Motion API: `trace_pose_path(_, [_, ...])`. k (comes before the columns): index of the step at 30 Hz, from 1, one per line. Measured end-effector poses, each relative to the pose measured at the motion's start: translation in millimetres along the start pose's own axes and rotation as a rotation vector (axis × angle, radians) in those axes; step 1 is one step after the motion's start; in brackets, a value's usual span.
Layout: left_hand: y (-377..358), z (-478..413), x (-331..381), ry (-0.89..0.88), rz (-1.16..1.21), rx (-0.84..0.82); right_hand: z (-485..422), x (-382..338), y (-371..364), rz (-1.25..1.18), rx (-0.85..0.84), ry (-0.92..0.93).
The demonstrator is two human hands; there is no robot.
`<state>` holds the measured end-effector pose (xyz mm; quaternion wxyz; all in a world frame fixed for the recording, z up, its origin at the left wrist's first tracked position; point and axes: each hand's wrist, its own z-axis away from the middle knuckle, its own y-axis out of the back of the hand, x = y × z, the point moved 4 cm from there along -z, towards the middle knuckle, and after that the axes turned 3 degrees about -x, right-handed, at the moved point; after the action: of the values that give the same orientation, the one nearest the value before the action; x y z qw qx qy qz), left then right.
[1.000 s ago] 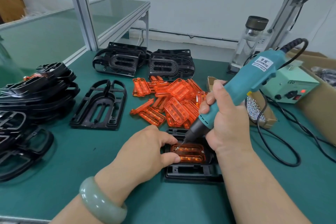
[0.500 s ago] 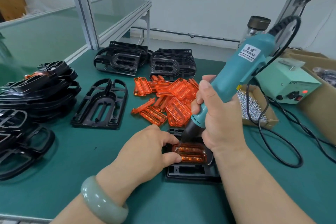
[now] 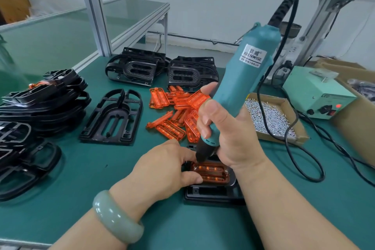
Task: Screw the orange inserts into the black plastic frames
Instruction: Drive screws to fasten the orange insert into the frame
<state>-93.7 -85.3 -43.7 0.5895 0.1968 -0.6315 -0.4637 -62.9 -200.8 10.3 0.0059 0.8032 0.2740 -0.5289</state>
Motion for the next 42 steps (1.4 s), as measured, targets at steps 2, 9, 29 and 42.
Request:
trace_pose_path(2, [1,0,1,0.014,0.003,0.004,0,0,0,-0.010,-0.008,-0.002])
trace_pose_path(9, [2,-1,4,0.058,0.043,-0.003,-2,1,-1,-0.016,-0.035,0.002])
trace_pose_path(29, [4,-4,5,0.113,-0.074,-0.021,3,0,9,-0.075,-0.008,-0.001])
trace_pose_path(42, [5,-4,6,0.156,-0.088,-0.029,-6,-15,7,-0.161,-0.002,0.039])
